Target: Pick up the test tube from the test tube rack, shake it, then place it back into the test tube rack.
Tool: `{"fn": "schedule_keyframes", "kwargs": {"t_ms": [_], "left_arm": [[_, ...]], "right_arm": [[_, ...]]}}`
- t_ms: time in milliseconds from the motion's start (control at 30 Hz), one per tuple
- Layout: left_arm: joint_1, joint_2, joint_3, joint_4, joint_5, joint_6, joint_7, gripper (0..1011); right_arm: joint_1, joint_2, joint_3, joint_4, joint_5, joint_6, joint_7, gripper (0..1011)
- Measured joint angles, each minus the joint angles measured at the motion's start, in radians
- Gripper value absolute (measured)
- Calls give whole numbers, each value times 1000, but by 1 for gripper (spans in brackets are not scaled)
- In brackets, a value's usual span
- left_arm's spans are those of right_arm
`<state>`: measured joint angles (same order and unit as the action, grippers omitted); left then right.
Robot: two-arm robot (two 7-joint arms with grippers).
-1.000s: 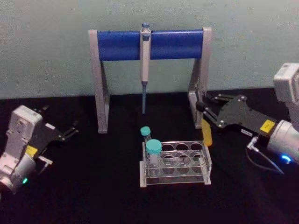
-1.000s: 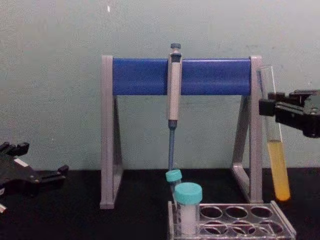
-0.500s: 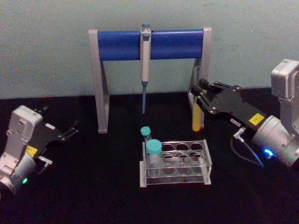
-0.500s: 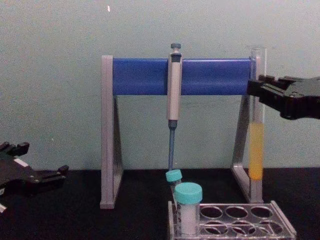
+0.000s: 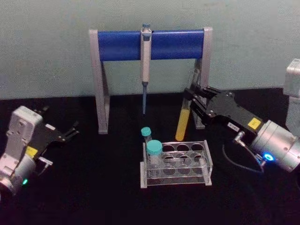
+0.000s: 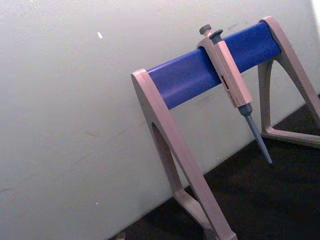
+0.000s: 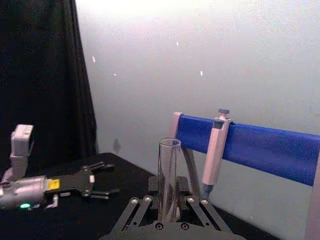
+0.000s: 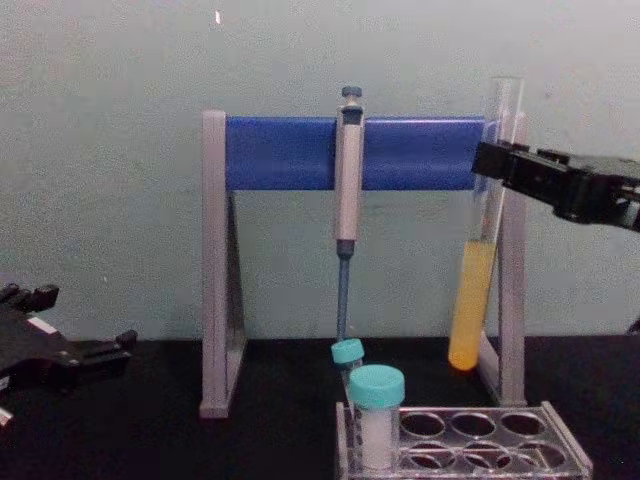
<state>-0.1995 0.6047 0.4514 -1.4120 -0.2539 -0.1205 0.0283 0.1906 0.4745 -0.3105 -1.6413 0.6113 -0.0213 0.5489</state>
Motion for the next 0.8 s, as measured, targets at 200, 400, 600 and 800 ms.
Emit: {"fn": "schedule_keyframes", "kwargs": {"t_ms": [200,400,600,800], "left_arm": [[0,0,0,0,0,0,0,1001],[0,0,0,0,0,0,0,1001],[0,0,0,0,0,0,0,1001],[0,0,0,0,0,0,0,1001]], "right_arm": [[-4,35,-10,-15,5,1,4,227],[5,43,-28,4,-16,-21,-10,227],[19,33,-46,38,-38,-45,-15,227],[28,24,-59,63,-73,-63,-30,227]]}}
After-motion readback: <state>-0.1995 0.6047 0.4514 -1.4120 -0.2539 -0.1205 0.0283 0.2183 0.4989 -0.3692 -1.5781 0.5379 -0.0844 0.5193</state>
